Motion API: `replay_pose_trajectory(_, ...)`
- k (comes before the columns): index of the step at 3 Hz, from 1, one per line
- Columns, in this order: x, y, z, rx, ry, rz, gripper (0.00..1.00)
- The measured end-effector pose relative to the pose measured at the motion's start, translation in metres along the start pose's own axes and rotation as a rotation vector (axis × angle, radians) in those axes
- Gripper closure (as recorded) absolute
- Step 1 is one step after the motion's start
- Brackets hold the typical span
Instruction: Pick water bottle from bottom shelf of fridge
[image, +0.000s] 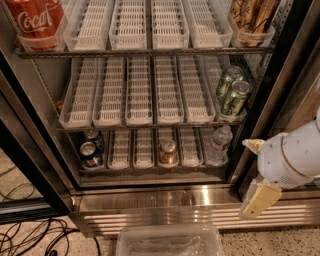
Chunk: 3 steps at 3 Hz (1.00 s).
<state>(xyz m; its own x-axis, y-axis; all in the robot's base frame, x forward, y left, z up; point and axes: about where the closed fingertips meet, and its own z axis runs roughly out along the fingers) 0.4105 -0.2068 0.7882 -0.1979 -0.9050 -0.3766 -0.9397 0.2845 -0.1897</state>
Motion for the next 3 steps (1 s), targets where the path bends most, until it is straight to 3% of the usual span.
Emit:
replay_pose_trajectory(1, 0.008, 0.010, 0.029, 0.023, -0.067, -0.010, 0.00)
replay_pose_trajectory(2, 0.017, 0.018, 0.054, 0.033, -0.090, -0.006, 0.00)
replay_pose_trajectory(3, 0.025, 0.023, 0.085, 0.023, -0.047, -0.007, 0.00)
